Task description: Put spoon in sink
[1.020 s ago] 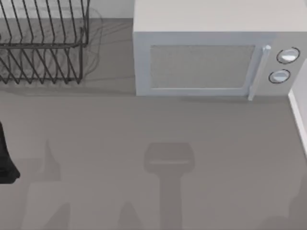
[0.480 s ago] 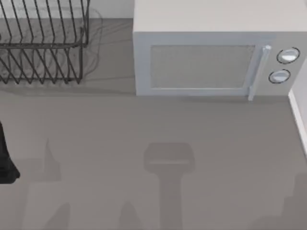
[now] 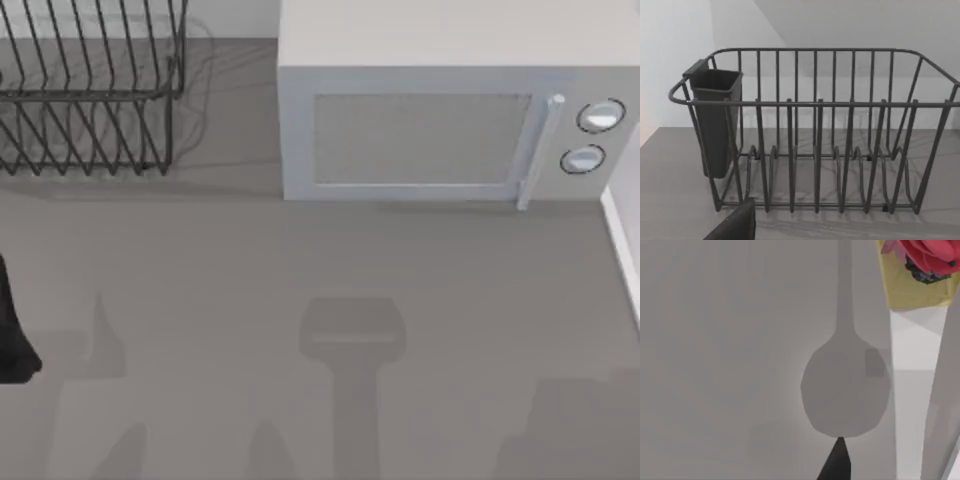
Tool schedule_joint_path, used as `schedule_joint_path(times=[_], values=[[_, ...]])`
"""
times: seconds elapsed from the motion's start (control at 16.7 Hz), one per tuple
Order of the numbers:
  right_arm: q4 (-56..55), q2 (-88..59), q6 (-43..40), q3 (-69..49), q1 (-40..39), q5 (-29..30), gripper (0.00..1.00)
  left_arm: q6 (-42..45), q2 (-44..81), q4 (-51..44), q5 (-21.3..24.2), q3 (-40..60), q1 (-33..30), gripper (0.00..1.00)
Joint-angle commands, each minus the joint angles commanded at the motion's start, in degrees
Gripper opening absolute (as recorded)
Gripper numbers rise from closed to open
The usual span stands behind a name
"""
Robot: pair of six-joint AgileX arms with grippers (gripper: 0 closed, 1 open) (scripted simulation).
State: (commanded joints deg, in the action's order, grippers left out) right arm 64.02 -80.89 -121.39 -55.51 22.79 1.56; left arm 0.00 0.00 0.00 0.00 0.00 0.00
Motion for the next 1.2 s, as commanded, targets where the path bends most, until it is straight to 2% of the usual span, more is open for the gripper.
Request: schedule_joint_path(times=[0.42,0.6,0.84,1.2], values=[[0.77,-0.35,0.16,-0.98,-0.06,0.04,0.00,0.00,0.00,0.00,0.00,0.00,0.00,1.00],[3.12,-5.27,0.30,-6.45,-0.68,0.13,0.00,0.00,0.00,0.00,0.00,0.00,0.00,1.00],[9.00,-17.86,1.18,-22.13,-2.65,0.31,0.00,0.00,0.00,0.00,0.00,0.00,0.00,1.00],[20.62,-43.08,5.01,-60.09,-7.10,0.57,0.00,0.00,0.00,0.00,0.00,0.00,0.00,1.00]])
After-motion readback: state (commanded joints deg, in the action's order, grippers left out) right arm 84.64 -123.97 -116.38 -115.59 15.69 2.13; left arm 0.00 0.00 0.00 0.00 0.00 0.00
